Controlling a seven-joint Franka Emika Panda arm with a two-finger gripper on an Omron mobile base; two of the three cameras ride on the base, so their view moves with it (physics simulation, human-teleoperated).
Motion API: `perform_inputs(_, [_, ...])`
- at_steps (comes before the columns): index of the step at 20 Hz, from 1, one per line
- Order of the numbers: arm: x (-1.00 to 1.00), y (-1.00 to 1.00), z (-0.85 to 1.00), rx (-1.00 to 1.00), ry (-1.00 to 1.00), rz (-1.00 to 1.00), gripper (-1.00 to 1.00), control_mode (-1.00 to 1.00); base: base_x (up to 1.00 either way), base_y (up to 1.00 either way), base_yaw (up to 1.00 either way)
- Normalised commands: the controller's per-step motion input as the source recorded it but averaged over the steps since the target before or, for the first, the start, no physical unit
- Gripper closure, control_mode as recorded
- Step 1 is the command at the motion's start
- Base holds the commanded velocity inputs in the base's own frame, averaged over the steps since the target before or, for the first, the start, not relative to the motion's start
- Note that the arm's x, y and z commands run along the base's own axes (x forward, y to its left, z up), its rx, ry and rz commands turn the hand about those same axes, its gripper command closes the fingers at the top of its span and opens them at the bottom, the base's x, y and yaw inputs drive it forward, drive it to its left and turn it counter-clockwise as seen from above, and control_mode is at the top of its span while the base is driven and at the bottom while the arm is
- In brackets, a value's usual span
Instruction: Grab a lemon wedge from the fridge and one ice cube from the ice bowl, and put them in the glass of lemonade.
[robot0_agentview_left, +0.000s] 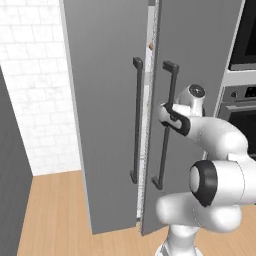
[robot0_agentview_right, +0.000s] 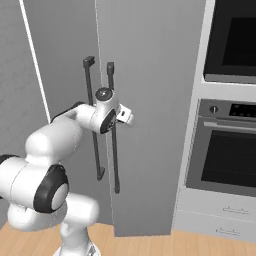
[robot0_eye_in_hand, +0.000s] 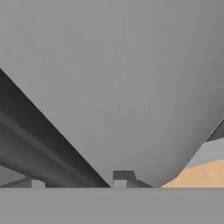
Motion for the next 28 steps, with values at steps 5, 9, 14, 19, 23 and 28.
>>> perform_inputs(5, [-0.97, -1.00, 0.00, 0.21, -0.07, -0.05, 1.00, -1.00, 0.00, 0.00, 0.00])
perform_inputs(9, [-0.84, -1.00, 0.01, 0.15, -0.01, -0.06, 1.00, -1.00, 0.00, 0.00, 0.00])
perform_inputs(14, [-0.45, -1.00, 0.00, 0.12, 0.04, -0.17, -1.00, -1.00, 0.00, 0.00, 0.00])
perform_inputs(19, [-0.32, -0.94, 0.03, 0.08, 0.05, -0.19, -1.00, -1.00, 0.00, 0.00, 0.00])
perform_inputs(23, [-0.51, -0.31, 0.27, 0.03, -0.01, -0.04, -1.00, -1.00, 0.00, 0.00, 0.00])
perform_inputs(28, [-0.96, 0.66, 0.66, -0.02, -0.14, 0.00, -1.00, -1.00, 0.00, 0.00, 0.00])
